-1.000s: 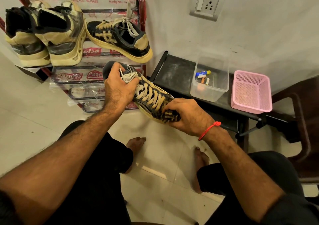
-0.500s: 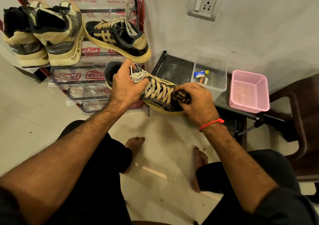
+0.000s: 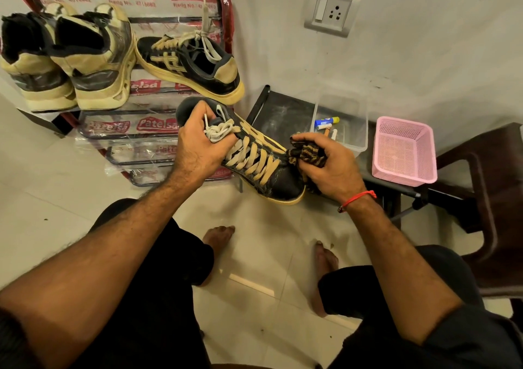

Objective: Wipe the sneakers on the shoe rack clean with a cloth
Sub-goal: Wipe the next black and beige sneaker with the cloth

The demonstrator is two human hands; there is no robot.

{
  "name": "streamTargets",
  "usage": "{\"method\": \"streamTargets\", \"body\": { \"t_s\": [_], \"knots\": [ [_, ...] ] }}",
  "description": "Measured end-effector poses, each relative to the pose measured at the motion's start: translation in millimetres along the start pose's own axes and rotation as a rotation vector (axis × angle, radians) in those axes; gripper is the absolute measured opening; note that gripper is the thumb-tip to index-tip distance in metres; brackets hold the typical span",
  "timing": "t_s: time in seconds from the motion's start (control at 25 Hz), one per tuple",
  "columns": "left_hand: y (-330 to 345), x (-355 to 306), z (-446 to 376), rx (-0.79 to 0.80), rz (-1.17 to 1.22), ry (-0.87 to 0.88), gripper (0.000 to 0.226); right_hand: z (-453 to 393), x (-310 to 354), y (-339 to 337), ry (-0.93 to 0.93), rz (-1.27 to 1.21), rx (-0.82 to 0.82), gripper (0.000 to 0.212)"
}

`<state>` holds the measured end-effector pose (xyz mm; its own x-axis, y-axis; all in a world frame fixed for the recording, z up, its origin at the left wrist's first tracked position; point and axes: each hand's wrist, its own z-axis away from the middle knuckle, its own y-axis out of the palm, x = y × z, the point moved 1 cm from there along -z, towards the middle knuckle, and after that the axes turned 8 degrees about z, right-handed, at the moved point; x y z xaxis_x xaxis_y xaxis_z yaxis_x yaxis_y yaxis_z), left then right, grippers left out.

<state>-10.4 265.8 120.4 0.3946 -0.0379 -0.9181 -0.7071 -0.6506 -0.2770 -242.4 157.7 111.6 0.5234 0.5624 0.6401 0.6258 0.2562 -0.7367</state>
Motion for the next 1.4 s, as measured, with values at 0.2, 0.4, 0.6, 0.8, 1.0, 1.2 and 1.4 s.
{"method": "streamTargets", "body": {
  "t_s": [0.2, 0.4, 0.6, 0.8, 1.0, 1.2, 1.4],
  "knots": [
    [-6, 2, -2, -0.124, 0.004, 0.016, 0.028, -1, 2, -3, -0.090, 0.075, 0.145, 0.043],
    [-8, 4, -4, -0.196, 0.031, -0.079, 0.027, 1, 0, -9, -0.303, 0.139, 0.140, 0.041],
    [-7, 8, -2, -0.151, -0.012, -0.088, 0.030, 5, 0, -12, -0.412, 0.122, 0.362, 0.029],
    [-3, 10, -3, -0.094, -0.009, -0.103, 0.029, 7, -4, -24, -0.253, -0.074, 0.410, 0.028],
    [3, 6, 1, -0.032, 0.024, -0.067, 0.031, 3, -6, -16, -0.198, -0.061, 0.116, 0.035],
    [11, 3, 6, -0.011, 0.010, -0.063, 0.027, 7, 4, 6, -0.270, 0.046, 0.112, 0.038],
    [5, 7, 1, -0.187, -0.063, -0.174, 0.029, 12, 21, 20, -0.439, 0.204, 0.293, 0.033]
  ]
}}
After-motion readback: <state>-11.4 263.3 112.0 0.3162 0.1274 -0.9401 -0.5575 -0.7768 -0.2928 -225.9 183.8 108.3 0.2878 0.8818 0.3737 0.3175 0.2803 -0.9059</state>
